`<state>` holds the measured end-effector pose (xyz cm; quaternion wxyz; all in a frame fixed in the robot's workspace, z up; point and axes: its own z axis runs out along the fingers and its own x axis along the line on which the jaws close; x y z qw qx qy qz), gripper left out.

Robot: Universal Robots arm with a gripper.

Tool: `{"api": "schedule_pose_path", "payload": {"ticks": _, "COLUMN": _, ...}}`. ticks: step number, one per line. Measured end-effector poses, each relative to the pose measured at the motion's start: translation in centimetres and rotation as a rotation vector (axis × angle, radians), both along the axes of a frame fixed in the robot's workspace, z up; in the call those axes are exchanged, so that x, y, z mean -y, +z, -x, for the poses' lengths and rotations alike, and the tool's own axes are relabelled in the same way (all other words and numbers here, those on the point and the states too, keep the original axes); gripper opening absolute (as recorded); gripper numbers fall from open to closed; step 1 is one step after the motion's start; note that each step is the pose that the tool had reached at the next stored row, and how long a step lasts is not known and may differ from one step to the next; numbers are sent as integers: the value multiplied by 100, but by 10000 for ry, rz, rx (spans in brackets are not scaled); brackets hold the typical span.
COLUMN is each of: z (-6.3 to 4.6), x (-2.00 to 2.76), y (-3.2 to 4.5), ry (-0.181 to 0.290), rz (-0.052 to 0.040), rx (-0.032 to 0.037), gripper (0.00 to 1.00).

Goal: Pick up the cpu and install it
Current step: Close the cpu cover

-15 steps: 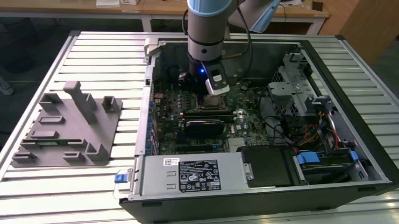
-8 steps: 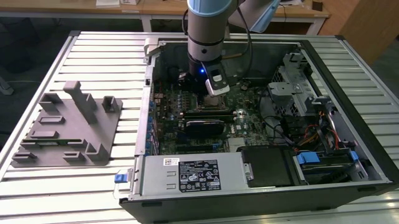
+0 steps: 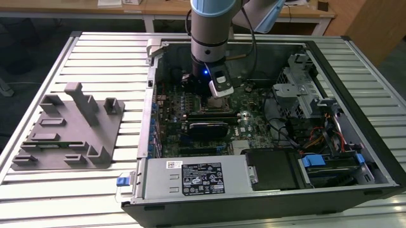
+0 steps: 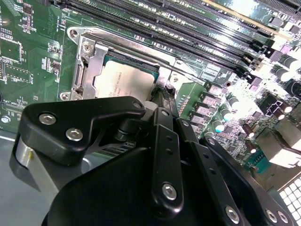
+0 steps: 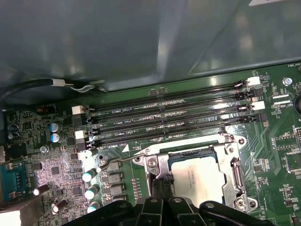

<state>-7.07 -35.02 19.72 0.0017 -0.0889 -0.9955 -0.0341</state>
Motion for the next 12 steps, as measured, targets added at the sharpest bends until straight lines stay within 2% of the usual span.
{"api": "schedule_pose_path", "payload": {"ticks": 12, "z": 0, "x": 0, "y": 53, "ry": 0, "rz": 1, "rx": -1, "gripper": 11}}
